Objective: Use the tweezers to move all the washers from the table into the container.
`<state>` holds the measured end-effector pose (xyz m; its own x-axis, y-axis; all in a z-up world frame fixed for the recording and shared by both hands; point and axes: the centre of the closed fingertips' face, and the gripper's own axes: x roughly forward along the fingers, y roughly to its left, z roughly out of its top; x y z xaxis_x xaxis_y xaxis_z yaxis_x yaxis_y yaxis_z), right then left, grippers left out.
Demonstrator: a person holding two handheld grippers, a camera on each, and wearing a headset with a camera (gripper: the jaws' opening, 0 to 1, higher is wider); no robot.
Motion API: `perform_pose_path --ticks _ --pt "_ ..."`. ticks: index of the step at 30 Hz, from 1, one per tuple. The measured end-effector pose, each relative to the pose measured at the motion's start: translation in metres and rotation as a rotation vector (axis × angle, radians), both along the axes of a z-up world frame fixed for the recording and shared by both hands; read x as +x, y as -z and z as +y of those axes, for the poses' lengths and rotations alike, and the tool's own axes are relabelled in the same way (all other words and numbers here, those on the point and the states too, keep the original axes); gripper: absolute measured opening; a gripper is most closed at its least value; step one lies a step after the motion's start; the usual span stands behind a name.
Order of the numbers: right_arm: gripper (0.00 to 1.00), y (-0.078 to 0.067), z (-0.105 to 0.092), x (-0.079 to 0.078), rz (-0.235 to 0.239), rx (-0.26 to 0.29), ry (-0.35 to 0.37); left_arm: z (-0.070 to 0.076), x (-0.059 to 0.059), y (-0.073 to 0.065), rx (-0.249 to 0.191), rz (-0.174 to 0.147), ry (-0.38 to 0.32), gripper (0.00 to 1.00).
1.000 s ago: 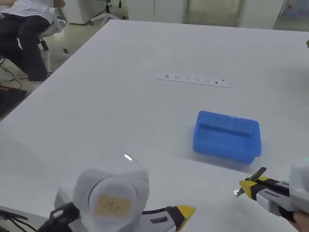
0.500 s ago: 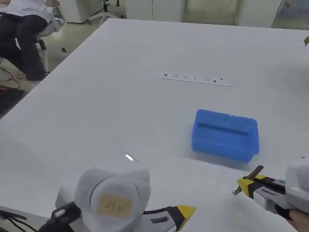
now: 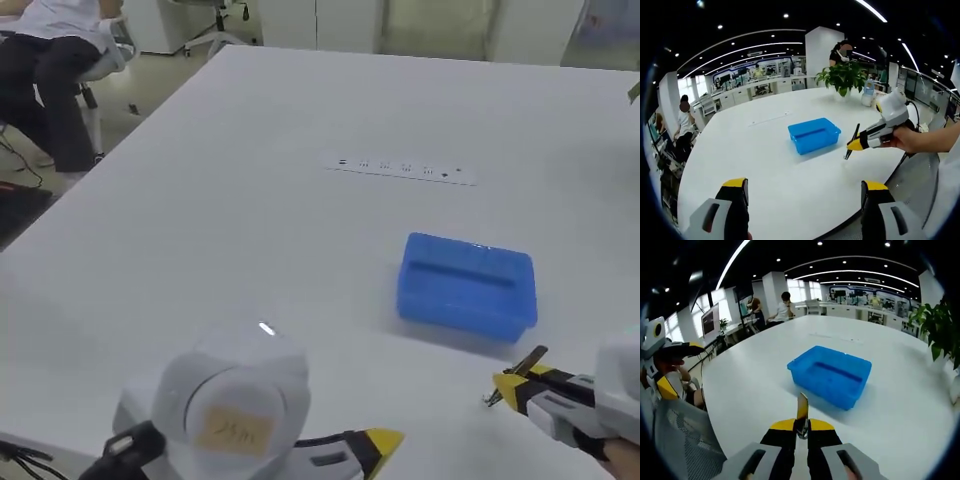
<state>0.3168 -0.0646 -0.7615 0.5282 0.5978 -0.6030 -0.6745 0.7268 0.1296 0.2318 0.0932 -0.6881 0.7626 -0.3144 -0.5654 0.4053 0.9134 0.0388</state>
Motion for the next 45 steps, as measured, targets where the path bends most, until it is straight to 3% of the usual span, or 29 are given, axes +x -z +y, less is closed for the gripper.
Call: perform_pose_path --ticks 9,14,18,22,28,32,38,45 --pt "0.04 -0.034 0.005 0.013 -0.052 0.053 0.021 -0.003 0.001 -0.001 0.0 -0.003 0.009 0.96" --pt "0.04 -0.05 0.009 0.03 -0.111 0.035 0.009 -0.002 0.004 -0.003 -0.003 -0.01 0.011 0.96" --pt "0.04 -0.061 0.011 0.047 -0.139 0.053 0.015 0.0 0.005 -0.003 0.007 -0.01 0.009 0.96" --pt "0.04 -0.065 0.009 0.068 -0.188 0.009 0.021 0.001 0.005 -0.004 0.007 -0.009 0.003 0.96" --pt "0.04 -0.05 0.009 0.094 -0.162 -0.003 0.036 0.0 0.007 -0.005 -0.022 -0.012 -0.013 0.96" --pt "0.04 -0.035 0.012 0.1 -0.139 -0.028 0.028 0.002 0.007 -0.006 -0.022 -0.017 -0.02 0.96" --pt "0.04 -0.011 0.016 0.101 -0.09 -0.062 0.018 0.005 0.008 -0.006 -0.018 -0.017 -0.028 0.96" --pt "0.04 0.001 0.018 0.096 -0.074 -0.097 -0.005 0.008 0.007 -0.005 -0.005 -0.014 -0.034 0.95"
